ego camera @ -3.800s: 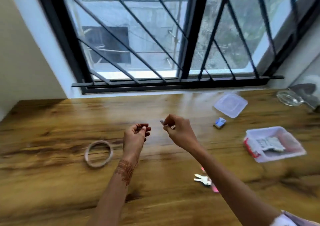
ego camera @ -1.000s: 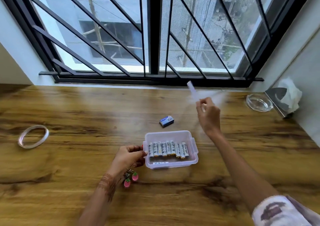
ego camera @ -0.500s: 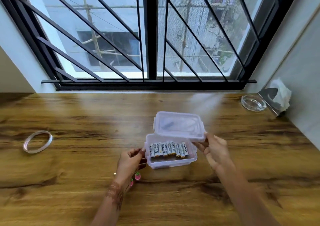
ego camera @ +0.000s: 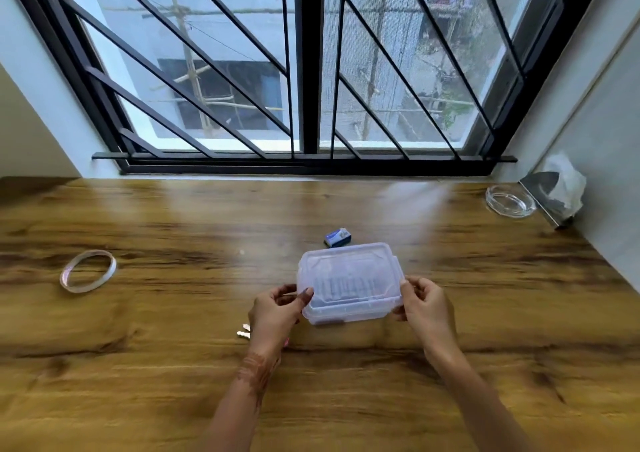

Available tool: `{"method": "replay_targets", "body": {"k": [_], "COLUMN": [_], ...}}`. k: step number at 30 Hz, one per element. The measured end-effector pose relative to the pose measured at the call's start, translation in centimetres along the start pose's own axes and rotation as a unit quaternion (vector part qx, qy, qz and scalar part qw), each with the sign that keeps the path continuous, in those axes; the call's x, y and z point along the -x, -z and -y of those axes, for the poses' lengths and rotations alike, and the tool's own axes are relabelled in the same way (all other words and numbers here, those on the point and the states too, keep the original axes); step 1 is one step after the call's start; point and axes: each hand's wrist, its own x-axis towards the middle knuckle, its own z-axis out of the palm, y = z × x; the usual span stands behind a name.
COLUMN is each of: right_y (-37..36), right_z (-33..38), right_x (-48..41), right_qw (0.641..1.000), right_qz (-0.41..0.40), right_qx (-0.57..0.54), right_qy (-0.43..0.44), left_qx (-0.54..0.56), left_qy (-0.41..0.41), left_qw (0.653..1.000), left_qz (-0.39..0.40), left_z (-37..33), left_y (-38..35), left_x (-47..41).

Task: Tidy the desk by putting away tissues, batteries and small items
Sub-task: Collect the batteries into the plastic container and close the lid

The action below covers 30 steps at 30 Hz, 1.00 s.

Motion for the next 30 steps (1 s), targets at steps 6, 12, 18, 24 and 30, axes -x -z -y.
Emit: {"method": "replay_targets", "body": {"k": [6,12,18,24,30], "right_y": [-0.2,-0.7,-0.6,-0.6,-0.8], "right_z": [-0.5,-0.7,-1.1,-1.5,-1.9], "right_x": [-0.2,-0.3,-0.6,-1.2,-1.3], "right_qw": [0.98,0.984,0.995,0.989,0.993], "right_qz": [0.017,0.018,0.068,0.105,0.05], "right_qx": [0.189,0.173,0.074,-0.043,-0.09], "right_qy": [0.057,0.045,-0.023,-0.098,-0.064], "left_qx": [-0.016,-0.026,-0.009,0.081,0.044], "left_qy": [-0.011,-0.005,0.029,0.101,0.074], "left_qw": [0.999,0.999,0.999,0.99,0.996], "left_qz": [-0.043,-0.038,-0.02,0.061,0.031], "left_z": [0.2,0.3,-0.1,-0.6,-0.3], "left_y": [-0.5,-0.3,-0.3,0.1,0.0], "left_x": [0.2,0.3,0.5,0.4,0.5]}}
